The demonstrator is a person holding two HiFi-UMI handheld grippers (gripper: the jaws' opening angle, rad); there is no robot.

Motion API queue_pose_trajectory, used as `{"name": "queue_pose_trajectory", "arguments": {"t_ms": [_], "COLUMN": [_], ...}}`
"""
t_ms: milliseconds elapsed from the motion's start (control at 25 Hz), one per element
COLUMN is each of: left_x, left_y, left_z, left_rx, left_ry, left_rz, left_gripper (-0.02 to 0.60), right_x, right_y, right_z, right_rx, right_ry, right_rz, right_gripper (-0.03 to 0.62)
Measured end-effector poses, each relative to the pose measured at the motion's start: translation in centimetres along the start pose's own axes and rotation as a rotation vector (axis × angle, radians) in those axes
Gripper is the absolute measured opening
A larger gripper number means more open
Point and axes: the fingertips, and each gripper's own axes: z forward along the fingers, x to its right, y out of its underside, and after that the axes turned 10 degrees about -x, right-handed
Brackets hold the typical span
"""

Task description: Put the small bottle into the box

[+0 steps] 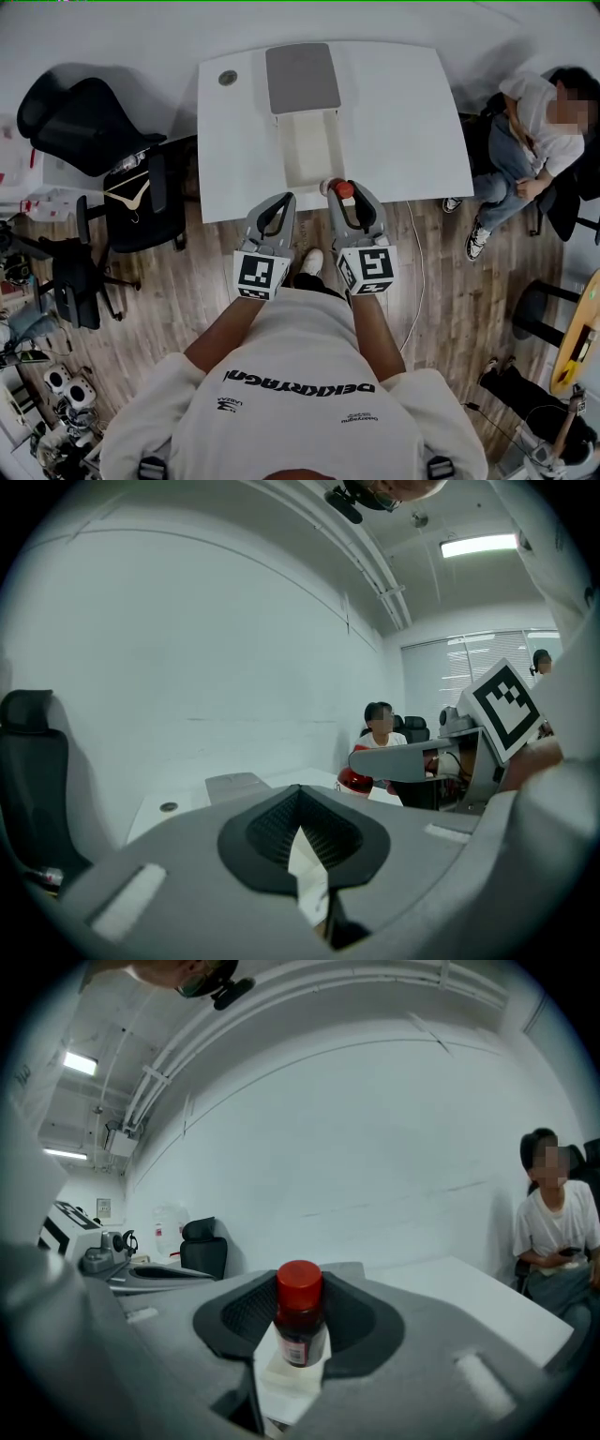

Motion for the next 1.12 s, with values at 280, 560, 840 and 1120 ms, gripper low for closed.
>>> {"name": "queue_pose_trajectory", "arguments": {"t_ms": [280,560,840,1120], "left_x": [-1.2,-2.0,-2.9,-4.2], "left_y": [0.4,1.5,2.0,2.5], "left_z": [0.9,2.1,3.2,4.7], "left_rx": [-0.011,-0.041,-0.053,-0.066], "left_ry": [0.000,0.029,0.053,0.063], "left_rz": [-0.021,-0.039,-0.042,-0.048], "left_gripper": [0.006,0.006,0.006,0.006], "right_x": [-0.2,-0.4,-0.2,0.0], "right_y": [0.2,0.7,1.4,1.9], "right_z": [2.1,3.8,5.6,8.1], "right_rx": [-0.023,-0.047,-0.064,-0.078], "right_ry": [-0.006,0.007,0.021,0.019], "right_rz": [-0.016,-0.026,-0.026,-0.045], "right_gripper": [0.140,0.140,0.140,0.140]}}
